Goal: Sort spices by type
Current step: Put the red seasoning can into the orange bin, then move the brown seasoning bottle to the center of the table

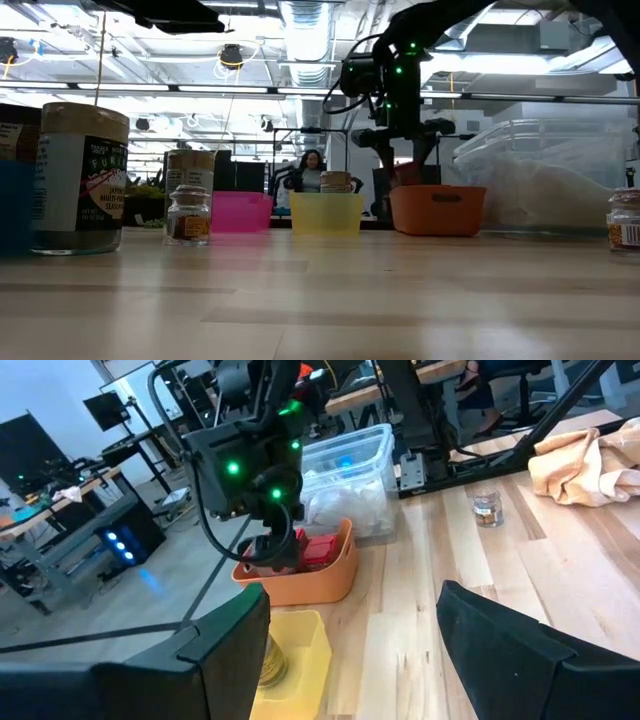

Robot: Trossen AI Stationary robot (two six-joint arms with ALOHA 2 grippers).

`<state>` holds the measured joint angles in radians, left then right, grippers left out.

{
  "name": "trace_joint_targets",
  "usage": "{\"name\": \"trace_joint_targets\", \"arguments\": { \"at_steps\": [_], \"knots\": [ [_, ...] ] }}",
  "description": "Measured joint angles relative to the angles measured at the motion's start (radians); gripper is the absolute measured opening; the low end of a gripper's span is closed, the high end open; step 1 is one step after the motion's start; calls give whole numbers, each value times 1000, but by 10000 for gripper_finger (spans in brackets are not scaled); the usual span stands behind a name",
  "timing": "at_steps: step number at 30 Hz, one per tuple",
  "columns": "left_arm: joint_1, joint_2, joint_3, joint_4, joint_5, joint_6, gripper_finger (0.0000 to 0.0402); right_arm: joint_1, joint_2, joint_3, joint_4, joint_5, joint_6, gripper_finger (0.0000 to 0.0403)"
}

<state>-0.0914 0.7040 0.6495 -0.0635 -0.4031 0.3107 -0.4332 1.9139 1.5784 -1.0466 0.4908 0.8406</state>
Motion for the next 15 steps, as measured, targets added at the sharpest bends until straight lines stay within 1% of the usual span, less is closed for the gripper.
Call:
{"name": "trace_joint_targets", "arguments": {
  "at_steps": [4,7,11,13,15],
  "knots": [
    [0,0,0,0,0,0,277,-12,-7,5,-21,-30,-20,338],
    [0,0,0,0,0,0,277,-18,-11,33,-78,-37,-27,358],
    [0,0,0,0,0,0,277,-11,-43,102,-196,-38,-27,364],
    [0,0,0,0,0,0,277,23,-67,134,-237,-38,-40,362],
    [0,0,0,-4,0,0,277,86,-98,142,-238,-51,-85,359]
  ]
}}
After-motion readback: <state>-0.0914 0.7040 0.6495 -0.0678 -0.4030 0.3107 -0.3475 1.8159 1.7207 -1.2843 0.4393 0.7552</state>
